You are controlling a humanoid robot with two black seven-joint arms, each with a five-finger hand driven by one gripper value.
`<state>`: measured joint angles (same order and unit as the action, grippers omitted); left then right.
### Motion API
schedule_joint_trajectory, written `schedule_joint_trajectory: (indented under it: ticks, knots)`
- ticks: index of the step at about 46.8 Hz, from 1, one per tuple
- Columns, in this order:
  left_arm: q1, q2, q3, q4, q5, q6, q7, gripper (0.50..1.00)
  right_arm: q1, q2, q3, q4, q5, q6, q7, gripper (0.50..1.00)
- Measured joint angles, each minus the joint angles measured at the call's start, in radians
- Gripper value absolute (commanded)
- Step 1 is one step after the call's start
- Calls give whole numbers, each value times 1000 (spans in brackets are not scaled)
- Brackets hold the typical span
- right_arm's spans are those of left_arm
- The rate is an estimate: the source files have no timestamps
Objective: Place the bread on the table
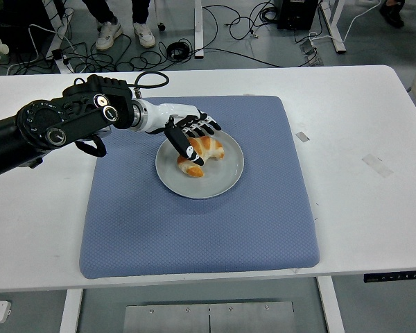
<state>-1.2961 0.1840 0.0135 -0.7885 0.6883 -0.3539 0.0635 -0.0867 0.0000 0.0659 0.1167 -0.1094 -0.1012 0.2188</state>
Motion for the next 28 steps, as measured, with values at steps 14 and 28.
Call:
schedule_joint_trajectory:
  ticks: [14, 28]
  knots:
    - [14, 0, 0, 0, 0, 13, 1, 812, -1, 0, 0, -3, 0, 0, 0, 1000]
    - [14, 2, -1, 0, 0, 13, 0, 761, -1, 0, 0, -3, 0, 0, 0, 1000]
